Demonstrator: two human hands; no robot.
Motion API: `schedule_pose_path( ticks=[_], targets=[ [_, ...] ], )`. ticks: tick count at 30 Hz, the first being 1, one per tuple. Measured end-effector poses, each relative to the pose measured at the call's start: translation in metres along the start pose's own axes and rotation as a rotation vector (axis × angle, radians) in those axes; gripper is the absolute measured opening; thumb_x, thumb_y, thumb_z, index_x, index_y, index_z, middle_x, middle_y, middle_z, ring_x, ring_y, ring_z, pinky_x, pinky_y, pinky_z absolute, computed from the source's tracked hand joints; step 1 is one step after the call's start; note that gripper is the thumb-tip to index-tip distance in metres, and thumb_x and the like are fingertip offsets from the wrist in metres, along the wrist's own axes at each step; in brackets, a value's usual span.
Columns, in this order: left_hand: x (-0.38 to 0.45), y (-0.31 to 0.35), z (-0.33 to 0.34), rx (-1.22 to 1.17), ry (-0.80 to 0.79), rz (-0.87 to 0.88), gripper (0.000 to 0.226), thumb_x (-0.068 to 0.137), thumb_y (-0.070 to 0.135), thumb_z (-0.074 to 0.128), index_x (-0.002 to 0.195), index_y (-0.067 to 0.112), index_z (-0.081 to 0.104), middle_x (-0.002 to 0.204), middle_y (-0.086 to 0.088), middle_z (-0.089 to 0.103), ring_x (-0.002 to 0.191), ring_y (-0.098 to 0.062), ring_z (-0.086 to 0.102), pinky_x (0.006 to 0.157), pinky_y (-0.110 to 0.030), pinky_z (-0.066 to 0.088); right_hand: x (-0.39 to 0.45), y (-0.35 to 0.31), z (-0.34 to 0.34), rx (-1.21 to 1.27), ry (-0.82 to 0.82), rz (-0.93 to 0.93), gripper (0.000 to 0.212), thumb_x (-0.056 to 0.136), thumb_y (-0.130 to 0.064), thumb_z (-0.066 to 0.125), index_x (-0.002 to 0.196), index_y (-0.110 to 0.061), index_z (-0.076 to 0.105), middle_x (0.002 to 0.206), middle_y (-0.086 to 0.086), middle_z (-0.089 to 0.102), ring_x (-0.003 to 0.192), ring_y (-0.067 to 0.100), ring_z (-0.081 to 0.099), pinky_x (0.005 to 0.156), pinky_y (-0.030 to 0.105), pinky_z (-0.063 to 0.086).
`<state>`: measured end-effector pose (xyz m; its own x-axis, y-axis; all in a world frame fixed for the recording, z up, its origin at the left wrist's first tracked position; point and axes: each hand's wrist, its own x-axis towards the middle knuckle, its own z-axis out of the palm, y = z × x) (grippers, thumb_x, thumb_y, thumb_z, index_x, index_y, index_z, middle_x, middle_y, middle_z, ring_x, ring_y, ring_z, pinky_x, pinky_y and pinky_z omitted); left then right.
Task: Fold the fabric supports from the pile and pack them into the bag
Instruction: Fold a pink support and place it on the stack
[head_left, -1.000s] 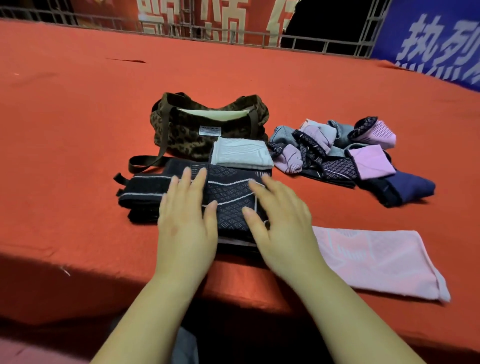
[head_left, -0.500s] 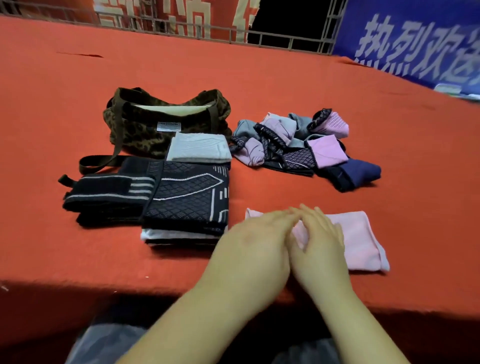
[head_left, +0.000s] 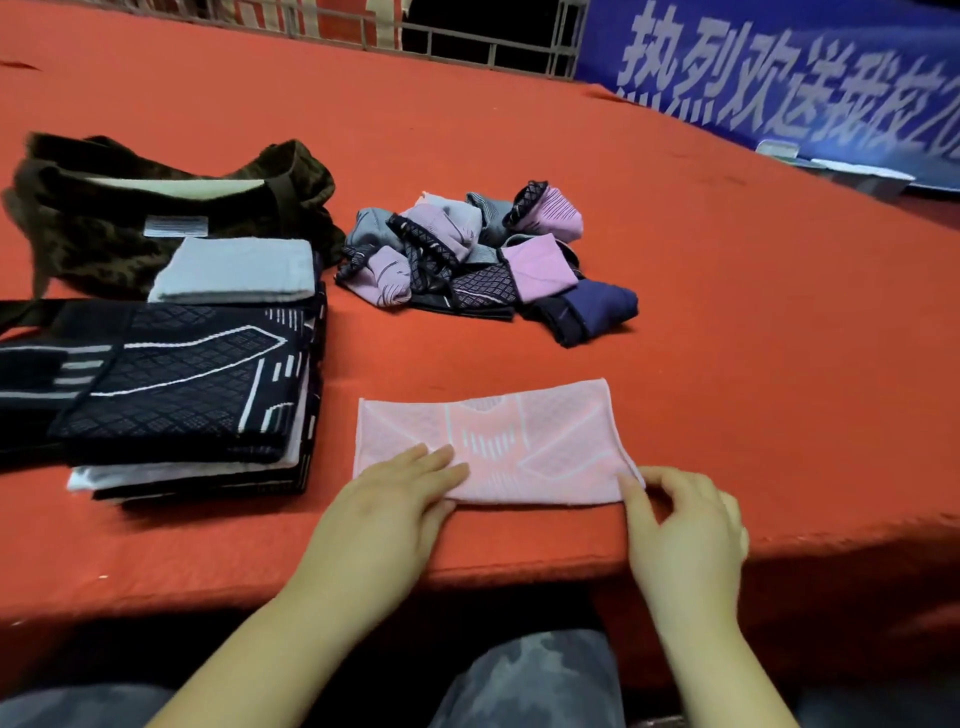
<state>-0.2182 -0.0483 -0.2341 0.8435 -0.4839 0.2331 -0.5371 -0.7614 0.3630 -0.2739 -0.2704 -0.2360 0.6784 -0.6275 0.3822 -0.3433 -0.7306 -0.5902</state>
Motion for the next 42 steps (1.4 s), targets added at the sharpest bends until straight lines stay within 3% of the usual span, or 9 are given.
schedule_pose_path(
  ticks=[5, 10, 14, 18, 22, 25, 30, 37, 42],
  targets=[
    [0.002, -0.003, 0.002, -0.119, 0.06, -0.035, 0.046, 0.083, 0.041, 0.039, 0.108, 0.021, 0.072, 0.117, 0.001, 0.067, 0.113, -0.022, 0.061, 0.1, -0.013, 0.022, 0.028, -0.005, -0.023, 0.59, -0.166, 0.126, 0.018, 0.09, -0.002, 0.057, 0.091, -0.016, 0.069, 0.084, -0.004, 0.072, 0.07, -0.002, 0.062, 0.069, 0.01, 0.046],
    [0.002, -0.001, 0.0, -0.138, 0.032, -0.045, 0.048, 0.083, 0.041, 0.037, 0.11, 0.022, 0.071, 0.119, 0.001, 0.066, 0.115, -0.023, 0.06, 0.1, -0.011, 0.02, 0.042, -0.007, -0.023, 1.04, -0.324, 0.342, 0.031, 0.094, 0.006, 0.04, 0.095, -0.021, 0.055, 0.063, -0.006, 0.066, 0.062, 0.005, 0.058, 0.07, 0.019, 0.048],
    [-0.001, 0.004, -0.008, -0.119, -0.002, -0.03, 0.063, 0.079, 0.053, 0.025, 0.122, 0.027, 0.064, 0.133, 0.006, 0.057, 0.128, -0.016, 0.049, 0.108, -0.011, 0.016, 0.038, -0.003, -0.023, 0.494, -0.305, 0.111, 0.032, 0.09, 0.005, 0.043, 0.089, -0.026, 0.054, 0.079, 0.001, 0.06, 0.073, 0.018, 0.052, 0.065, 0.025, 0.038],
    [0.009, 0.026, -0.02, -0.095, 0.054, -0.074, 0.062, 0.084, 0.056, 0.025, 0.121, 0.025, 0.064, 0.134, 0.006, 0.057, 0.129, -0.012, 0.047, 0.107, -0.018, 0.025, 0.021, -0.032, -0.021, 0.231, -0.076, -0.265, 0.038, 0.07, -0.004, 0.041, 0.099, -0.016, 0.062, 0.097, -0.001, 0.057, 0.096, 0.024, 0.055, 0.091, 0.035, 0.042],
    [0.037, 0.043, -0.018, 0.003, 0.006, -0.11, 0.044, 0.1, 0.029, 0.036, 0.144, 0.023, 0.036, 0.155, 0.001, 0.026, 0.142, -0.014, 0.022, 0.112, -0.021, 0.01, 0.015, -0.078, 0.005, 0.299, -0.492, -0.46, 0.039, 0.083, -0.002, 0.041, 0.113, -0.012, 0.064, 0.115, 0.002, 0.064, 0.108, 0.015, 0.055, 0.095, 0.014, 0.033],
    [0.043, 0.031, -0.008, 0.148, -0.159, -0.217, 0.054, 0.101, 0.034, 0.028, 0.151, 0.017, 0.015, 0.16, -0.005, 0.005, 0.146, -0.02, 0.007, 0.117, -0.032, 0.007, 0.019, -0.075, 0.03, 0.055, -0.707, -0.523, 0.042, 0.099, -0.02, 0.038, 0.141, -0.019, 0.041, 0.15, 0.001, 0.036, 0.14, 0.016, 0.028, 0.116, 0.032, 0.016],
    [0.025, 0.008, -0.006, 0.234, -0.193, -0.341, 0.065, 0.099, 0.05, 0.018, 0.152, 0.017, -0.003, 0.16, 0.0, -0.009, 0.147, -0.017, -0.006, 0.117, -0.035, -0.001, 0.035, -0.039, 0.024, -0.408, -0.668, -0.325, 0.059, 0.099, -0.047, 0.023, 0.152, -0.026, 0.006, 0.16, -0.003, -0.003, 0.146, 0.013, -0.003, 0.117, 0.038, -0.003],
    [0.007, 0.019, -0.014, -0.381, 0.265, -0.361, 0.046, 0.088, 0.002, 0.038, 0.128, 0.018, 0.056, 0.133, 0.002, 0.052, 0.125, -0.012, 0.045, 0.103, -0.011, 0.023, 0.01, -0.056, 0.023, -0.375, -0.481, -0.404, 0.068, 0.093, -0.053, 0.018, 0.151, -0.018, 0.012, 0.16, 0.004, 0.003, 0.147, 0.017, -0.001, 0.115, 0.038, -0.01],
    [-0.003, 0.02, -0.026, -0.704, 0.391, -0.451, 0.05, 0.079, -0.015, 0.04, 0.094, 0.027, 0.064, 0.098, 0.009, 0.064, 0.089, 0.001, 0.058, 0.077, -0.003, 0.039, -0.036, -0.086, 0.033, -0.057, -0.718, -0.6, 0.09, 0.067, -0.068, 0.018, 0.149, -0.031, 0.021, 0.158, -0.007, 0.01, 0.146, 0.008, 0.003, 0.114, 0.026, -0.008]
  ],
)
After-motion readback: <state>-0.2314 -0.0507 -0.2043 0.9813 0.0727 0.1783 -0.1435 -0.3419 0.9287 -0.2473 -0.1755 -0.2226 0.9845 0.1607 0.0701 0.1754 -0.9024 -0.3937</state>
